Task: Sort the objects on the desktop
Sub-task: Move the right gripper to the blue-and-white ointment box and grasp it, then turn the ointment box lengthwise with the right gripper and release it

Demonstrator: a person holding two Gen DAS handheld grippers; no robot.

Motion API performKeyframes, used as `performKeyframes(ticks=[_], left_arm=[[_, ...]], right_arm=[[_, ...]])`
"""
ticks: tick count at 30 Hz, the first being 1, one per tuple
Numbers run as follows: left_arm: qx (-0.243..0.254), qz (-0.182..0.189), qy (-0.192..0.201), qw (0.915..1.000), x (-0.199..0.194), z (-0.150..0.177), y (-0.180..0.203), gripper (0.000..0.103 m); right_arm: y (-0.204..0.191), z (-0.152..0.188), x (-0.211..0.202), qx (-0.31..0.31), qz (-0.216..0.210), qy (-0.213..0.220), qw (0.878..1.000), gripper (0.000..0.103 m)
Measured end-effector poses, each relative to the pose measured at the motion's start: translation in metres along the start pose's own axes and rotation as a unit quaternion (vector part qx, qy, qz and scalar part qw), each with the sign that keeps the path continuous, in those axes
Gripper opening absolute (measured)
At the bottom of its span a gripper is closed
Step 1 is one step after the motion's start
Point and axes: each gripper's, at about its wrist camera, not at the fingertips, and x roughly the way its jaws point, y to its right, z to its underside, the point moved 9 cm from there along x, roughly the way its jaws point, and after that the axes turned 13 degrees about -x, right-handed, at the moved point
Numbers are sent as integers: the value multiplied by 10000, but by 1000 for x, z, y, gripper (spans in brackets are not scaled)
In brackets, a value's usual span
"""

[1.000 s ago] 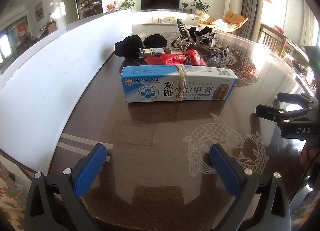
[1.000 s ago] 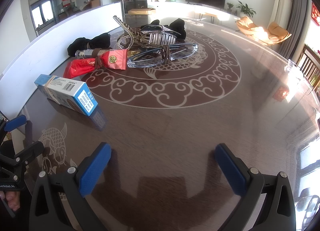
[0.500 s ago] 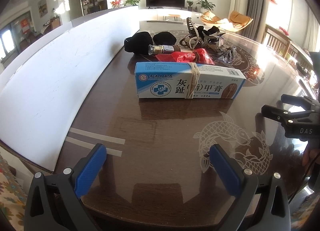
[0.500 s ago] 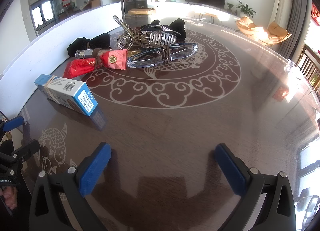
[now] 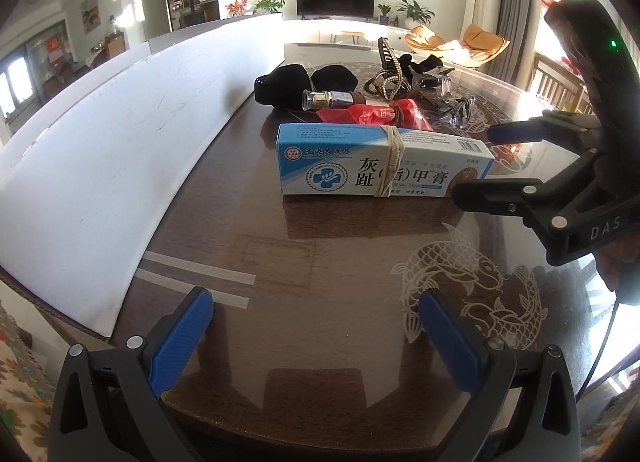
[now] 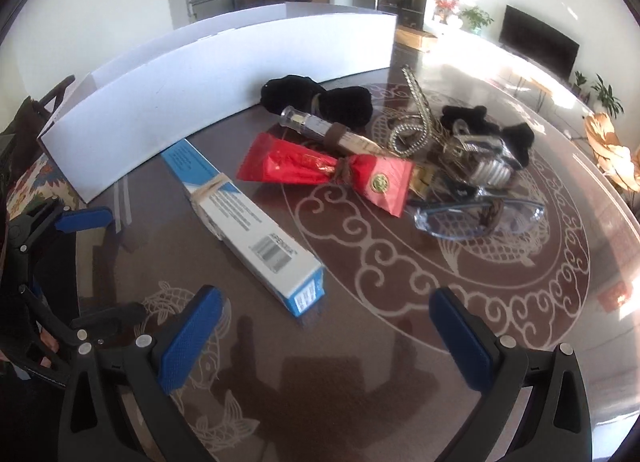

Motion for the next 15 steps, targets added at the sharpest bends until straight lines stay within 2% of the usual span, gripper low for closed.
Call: performKeyframes(ticks=[2, 5, 7, 8, 9, 10, 13, 15], left_arm=[[-3, -1, 1, 10000, 0, 0, 0, 103], [2, 2, -4, 10000, 0, 0, 0, 103], [2, 2, -4, 10000, 0, 0, 0, 103], [0, 1, -6, 10000, 0, 0, 0, 103], [-2, -2, -8, 10000, 0, 0, -1, 103], [-5, -4, -9, 10000, -1, 0, -1, 103], [-5, -7, -16, 10000, -2, 0, -2, 103], [-13, -12, -15, 10000, -2, 0, -2, 103]], right_arm=[[-7, -12, 8, -143, -243, -13, 9996, 100], [-13, -19, 22, 98, -908, -215, 9956, 58], [-11, -19, 25, 416, -1184, -244, 9918, 52], [-8, -18, 24, 741, -1419, -218, 9869, 41], [-4, -15, 22, 1270, -1792, -150, 9755, 36], [3, -11, 20, 1762, -1980, -81, 9642, 32], [23, 17, 12, 2806, -2055, -24, 9375, 35], [36, 35, 4, 3275, -1915, 87, 9252, 39]])
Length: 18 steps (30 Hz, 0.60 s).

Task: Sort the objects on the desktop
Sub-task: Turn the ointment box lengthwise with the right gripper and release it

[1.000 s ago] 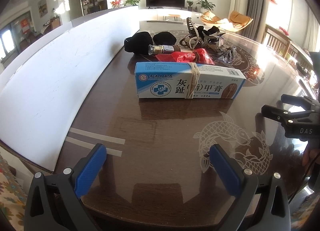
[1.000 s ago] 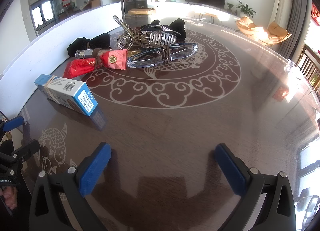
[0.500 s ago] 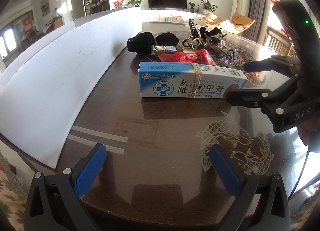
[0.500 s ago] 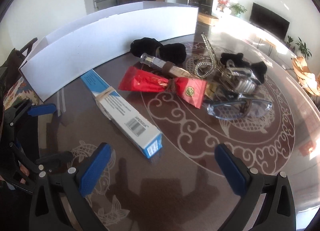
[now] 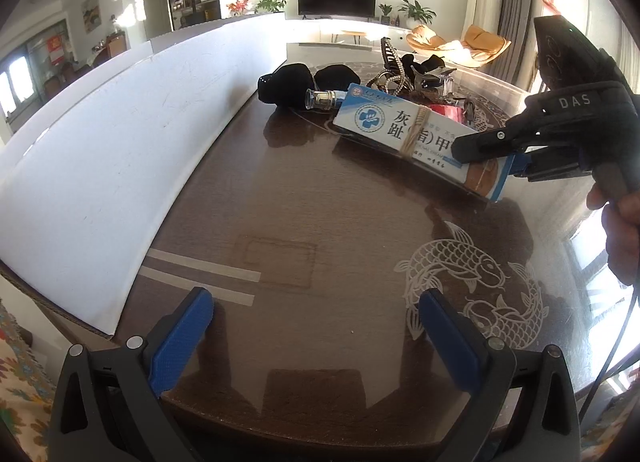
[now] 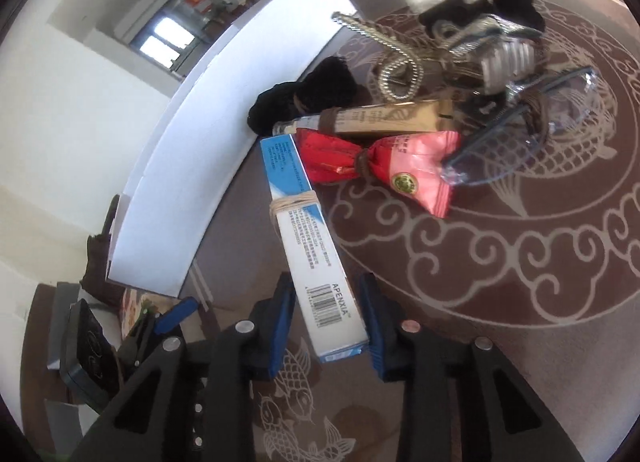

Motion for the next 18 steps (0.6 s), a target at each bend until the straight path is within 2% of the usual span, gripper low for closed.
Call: performKeyframes(ticks=[1, 2, 3, 4, 8, 13, 15, 16, 18], left_arm=[[-4, -1, -1, 10000, 0, 0, 0, 103], [-7, -3, -1, 10000, 0, -1, 0, 103], [-10, -5, 1, 10000, 0, -1, 0, 103], [-16, -7, 3, 10000, 0, -1, 0, 103], [-89, 51, 3, 9999, 0, -2, 0, 103], [-291, 210, 1, 9994, -3, -4, -4, 103], [-435, 290, 2, 9986, -5, -5, -8, 103], [-520, 333, 23, 9981, -7, -6, -11, 103], [-678, 411, 124, 9968, -13, -10, -17, 103]], right_arm=[[5, 2, -8, 86, 89, 88, 9999, 47], [7, 4, -14, 23, 240, 137, 9996, 66], [7, 5, -20, -165, 527, 133, 9984, 80], [6, 2, -23, -425, 849, 152, 9954, 99], [-18, -3, -25, -1582, 1372, 219, 9776, 100], [-32, -10, 9, -2842, 1843, -35, 9409, 98], [-29, -6, 23, -2964, 1911, -252, 9354, 86], [-29, -4, 30, -2919, 1913, -377, 9364, 76], [-33, -3, 34, -2946, 1955, -302, 9349, 74]])
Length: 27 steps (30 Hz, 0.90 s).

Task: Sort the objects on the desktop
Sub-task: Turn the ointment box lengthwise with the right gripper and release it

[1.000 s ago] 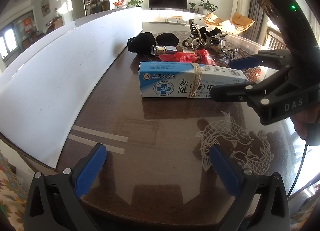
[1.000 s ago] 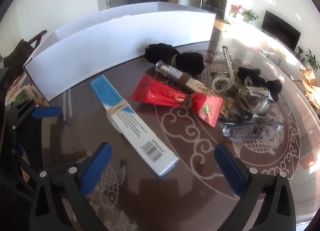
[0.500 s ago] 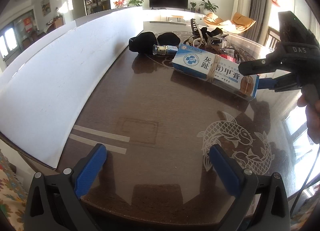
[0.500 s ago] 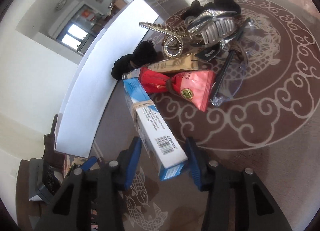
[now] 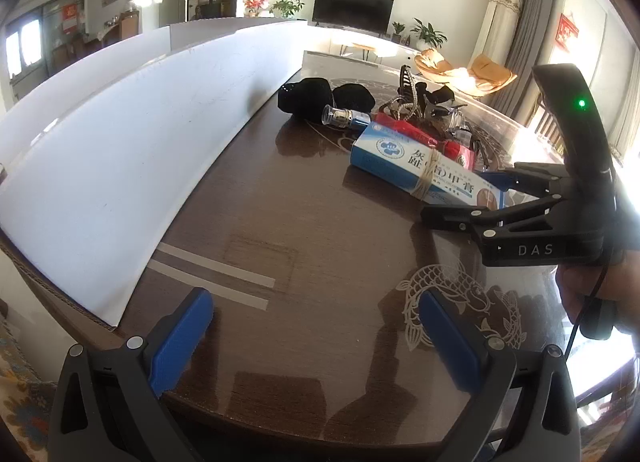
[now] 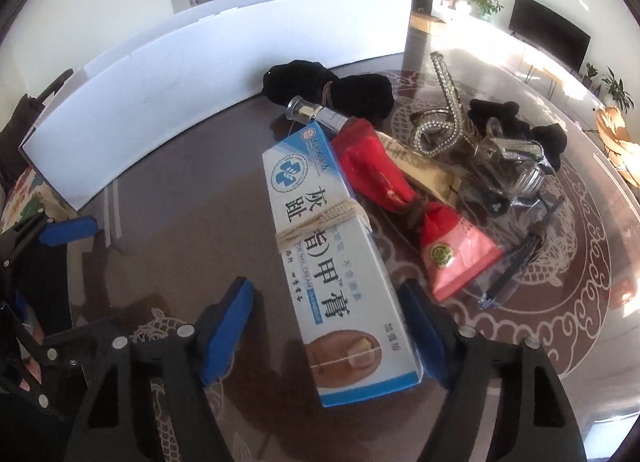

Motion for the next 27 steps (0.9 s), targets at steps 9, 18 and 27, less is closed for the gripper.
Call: performKeyframes(ticks=[9, 18, 27], left_arm=[[-395, 227, 334, 9984, -17, -16, -11, 103], [-428, 265, 303, 9983, -14, -17, -12, 103], [-630, 383, 156, 9972, -8, -16, -14, 103]], right_arm=[[-33, -14, -1, 812, -1074, 549, 9894, 75], [-22, 9, -33, 1122, -963, 819, 9856, 90], [44, 38, -46, 1392, 893, 400, 9854, 90]])
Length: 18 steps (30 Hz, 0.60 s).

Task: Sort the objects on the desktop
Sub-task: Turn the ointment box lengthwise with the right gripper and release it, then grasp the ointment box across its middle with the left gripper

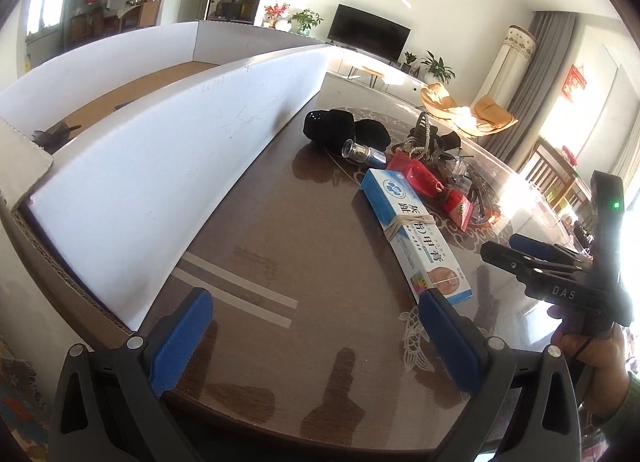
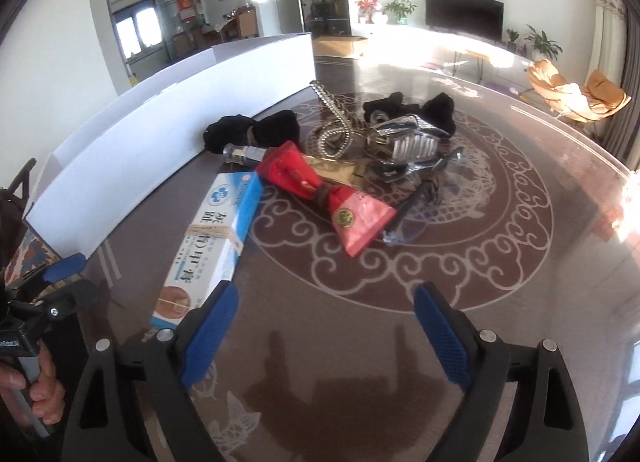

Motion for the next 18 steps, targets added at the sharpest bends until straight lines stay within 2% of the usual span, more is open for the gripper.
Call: performKeyframes(ticks=[2, 8, 12, 15, 18], left_arm=[[73, -31, -13, 10000, 1, 2, 3, 103], [356, 63, 20, 9993, -5, 7, 18, 103], [469, 74, -54, 9989, -3, 4, 31, 103], [989, -40, -183, 9949, 11, 3, 55, 103], [1568, -287, -303, 9868, 36, 2, 76, 103]], right_arm=[[0, -1, 6, -82, 73, -46, 9999, 90], [-49, -8, 21, -476, -629, -30, 9969, 90], [-29, 2, 12, -435, -298, -93, 9986, 90], [-5, 22, 4, -336, -171, -269, 9989, 90], [10, 41, -3, -256, -108, -381, 9989, 90]])
